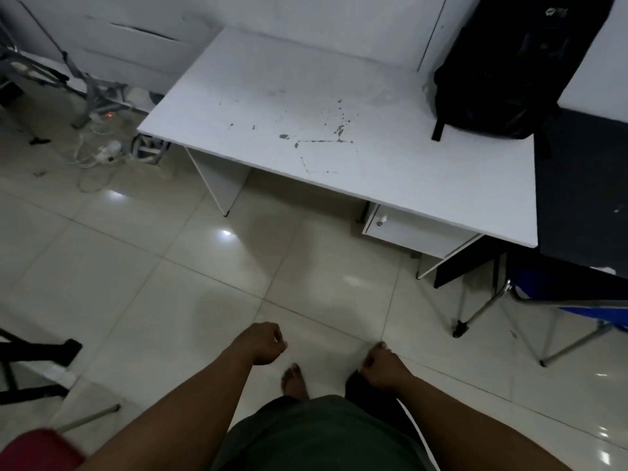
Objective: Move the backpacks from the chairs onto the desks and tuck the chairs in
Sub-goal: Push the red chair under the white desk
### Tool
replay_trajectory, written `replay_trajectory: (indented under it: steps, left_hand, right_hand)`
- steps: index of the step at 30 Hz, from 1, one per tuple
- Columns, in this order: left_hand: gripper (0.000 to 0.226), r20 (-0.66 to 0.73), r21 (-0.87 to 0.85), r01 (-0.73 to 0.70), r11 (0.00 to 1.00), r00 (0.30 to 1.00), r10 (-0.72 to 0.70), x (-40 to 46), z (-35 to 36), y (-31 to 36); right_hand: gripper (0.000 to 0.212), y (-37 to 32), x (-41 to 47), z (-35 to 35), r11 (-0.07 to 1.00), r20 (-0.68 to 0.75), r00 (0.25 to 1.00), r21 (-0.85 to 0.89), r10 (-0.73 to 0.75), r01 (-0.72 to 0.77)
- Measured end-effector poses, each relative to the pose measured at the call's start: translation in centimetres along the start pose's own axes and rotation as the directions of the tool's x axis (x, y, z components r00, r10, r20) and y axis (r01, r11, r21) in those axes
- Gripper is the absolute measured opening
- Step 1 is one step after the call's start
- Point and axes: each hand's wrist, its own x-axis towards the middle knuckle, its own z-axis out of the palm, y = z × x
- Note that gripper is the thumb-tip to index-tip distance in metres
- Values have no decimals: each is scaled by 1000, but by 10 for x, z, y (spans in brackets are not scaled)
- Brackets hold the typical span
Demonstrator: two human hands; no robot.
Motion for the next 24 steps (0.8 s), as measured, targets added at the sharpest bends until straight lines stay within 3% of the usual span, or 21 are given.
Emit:
replay_trajectory:
  steps: [7,16,24]
  left_hand:
    - [47,-2,-10,83,997,997,-83,-41,37,-69]
    - [39,-104,-177,44,983,993,-63,-75,70,-73]
    - [34,-102,-251,25,968,993,-53,-155,162,-94]
  right_hand:
    - [34,-33,-23,46,994,-30,995,-52,-98,96]
    - [30,-30,-49,73,983,-147,973,-69,-179,170]
    - [40,9,-118,163,975,-63,984,-159,-167,155]
